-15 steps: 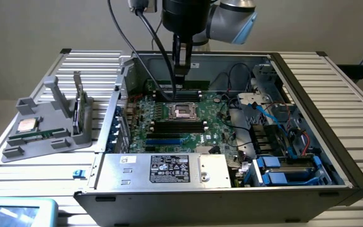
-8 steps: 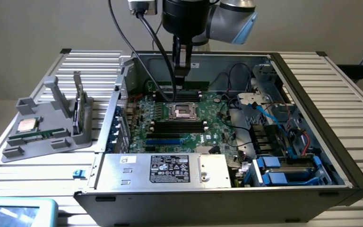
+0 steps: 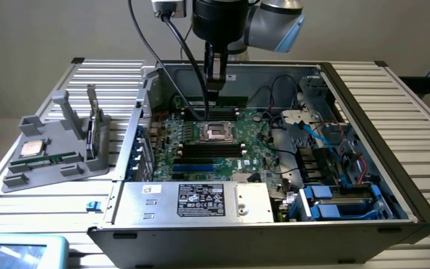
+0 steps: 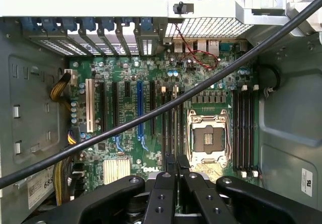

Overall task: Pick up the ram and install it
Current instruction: 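Insert the ram into the slot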

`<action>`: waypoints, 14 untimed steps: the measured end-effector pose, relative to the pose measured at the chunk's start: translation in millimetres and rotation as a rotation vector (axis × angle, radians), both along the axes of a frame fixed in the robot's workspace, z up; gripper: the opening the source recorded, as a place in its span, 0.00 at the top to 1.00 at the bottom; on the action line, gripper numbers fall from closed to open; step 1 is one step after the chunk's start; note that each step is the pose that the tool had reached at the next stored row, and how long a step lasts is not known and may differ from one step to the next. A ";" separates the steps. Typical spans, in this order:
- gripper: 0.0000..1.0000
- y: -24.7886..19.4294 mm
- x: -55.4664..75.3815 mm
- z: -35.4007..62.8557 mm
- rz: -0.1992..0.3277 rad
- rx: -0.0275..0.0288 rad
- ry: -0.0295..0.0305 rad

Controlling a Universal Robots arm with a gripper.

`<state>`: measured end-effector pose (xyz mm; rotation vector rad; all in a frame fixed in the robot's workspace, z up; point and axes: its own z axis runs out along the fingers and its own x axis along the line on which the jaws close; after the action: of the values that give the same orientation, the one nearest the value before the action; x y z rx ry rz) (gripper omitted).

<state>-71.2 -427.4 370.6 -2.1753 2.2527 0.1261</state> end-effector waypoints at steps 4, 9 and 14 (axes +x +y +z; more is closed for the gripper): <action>0.89 0.0 0.0 0.0 0.000 0.0000 0.0000; 0.89 0.1 0.4 -8.3 0.000 -0.0004 0.0000; 0.89 2.8 4.1 -17.6 0.000 -0.0004 0.0000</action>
<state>-67.1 -424.6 353.0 -2.1756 2.2527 0.1257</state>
